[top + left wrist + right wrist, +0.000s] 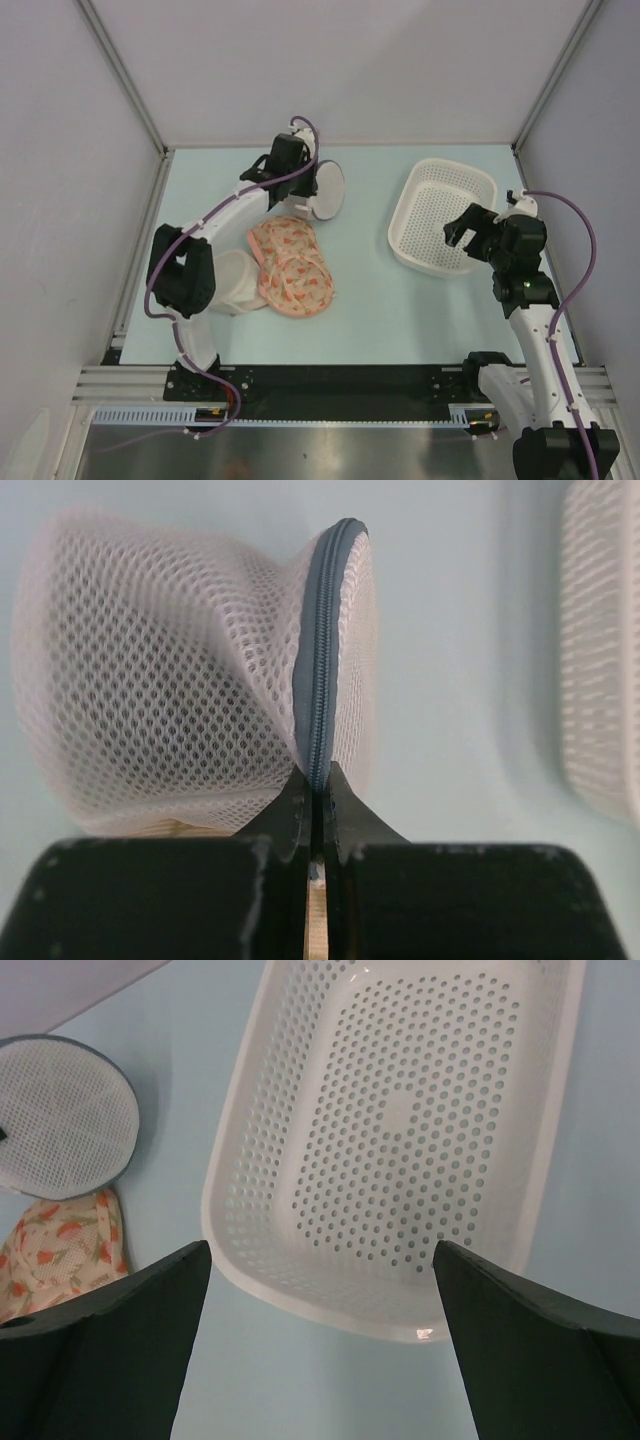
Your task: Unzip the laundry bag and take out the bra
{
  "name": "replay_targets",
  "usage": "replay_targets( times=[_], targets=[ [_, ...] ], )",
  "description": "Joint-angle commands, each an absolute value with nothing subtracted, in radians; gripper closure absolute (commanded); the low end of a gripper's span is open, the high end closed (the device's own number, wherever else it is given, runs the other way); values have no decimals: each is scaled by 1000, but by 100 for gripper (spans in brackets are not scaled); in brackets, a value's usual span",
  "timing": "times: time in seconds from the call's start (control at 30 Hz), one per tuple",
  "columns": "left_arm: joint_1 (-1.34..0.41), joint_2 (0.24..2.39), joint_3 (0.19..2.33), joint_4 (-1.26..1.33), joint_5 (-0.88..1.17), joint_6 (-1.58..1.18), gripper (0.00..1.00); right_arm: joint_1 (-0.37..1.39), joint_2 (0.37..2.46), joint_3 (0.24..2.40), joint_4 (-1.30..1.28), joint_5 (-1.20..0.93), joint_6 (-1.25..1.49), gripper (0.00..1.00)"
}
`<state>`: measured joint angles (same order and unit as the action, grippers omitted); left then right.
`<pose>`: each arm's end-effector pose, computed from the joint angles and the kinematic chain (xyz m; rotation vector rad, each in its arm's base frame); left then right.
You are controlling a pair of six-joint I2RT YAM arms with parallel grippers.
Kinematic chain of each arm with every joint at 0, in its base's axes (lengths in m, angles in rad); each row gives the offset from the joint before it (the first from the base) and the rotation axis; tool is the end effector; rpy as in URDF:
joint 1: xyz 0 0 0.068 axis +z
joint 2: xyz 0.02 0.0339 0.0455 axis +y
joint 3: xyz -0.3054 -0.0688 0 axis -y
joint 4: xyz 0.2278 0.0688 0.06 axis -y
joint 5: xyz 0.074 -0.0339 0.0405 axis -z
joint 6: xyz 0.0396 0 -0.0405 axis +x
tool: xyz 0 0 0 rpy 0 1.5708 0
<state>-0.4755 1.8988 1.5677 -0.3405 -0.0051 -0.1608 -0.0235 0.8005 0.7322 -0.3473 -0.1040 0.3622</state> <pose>0.3933 -0.2023 0.3146 0.3520 2.2366 -0.3363 0.1425 0.0008 0.3312 0.3163 1.9731 0.3218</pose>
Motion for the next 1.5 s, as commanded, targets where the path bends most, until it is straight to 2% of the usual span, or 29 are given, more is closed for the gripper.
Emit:
replay_targets(
  times=[0.0,0.1,0.2,0.3,0.43,0.63,0.77,0.97,1.1,1.37,1.43,1.47],
  targets=[
    [-483,1724,1626,-268,178,-394,100,-28,811,785,-330,-179,351,0],
    [-485,1674,1595,-249,277,-527,100,-25,816,798,-319,-221,362,1],
    [-494,1605,1455,-135,339,-668,100,-12,813,805,-318,-258,370,3],
    [-515,1473,1235,27,307,-799,100,35,808,810,-328,-268,371,4],
    [-560,1304,946,155,219,-922,100,162,778,812,-336,-229,379,4],
    [-610,1229,680,337,189,-1130,100,500,759,805,-345,-32,442,5],
    [-649,1247,635,416,193,-1204,100,665,773,822,-379,160,475,5],
    [-689,1334,560,676,219,-1382,100,819,798,853,-446,285,508,5],
    [-724,1400,604,689,232,-1400,100,888,808,876,-486,357,535,5],
    [-724,1473,528,699,241,-1368,100,994,851,822,-460,397,618,8],
    [-726,1459,508,707,242,-1359,93,1047,862,821,-463,454,640,9],
    [-727,1453,506,706,247,-1345,85,1101,864,822,-463,471,647,9]
  ],
)
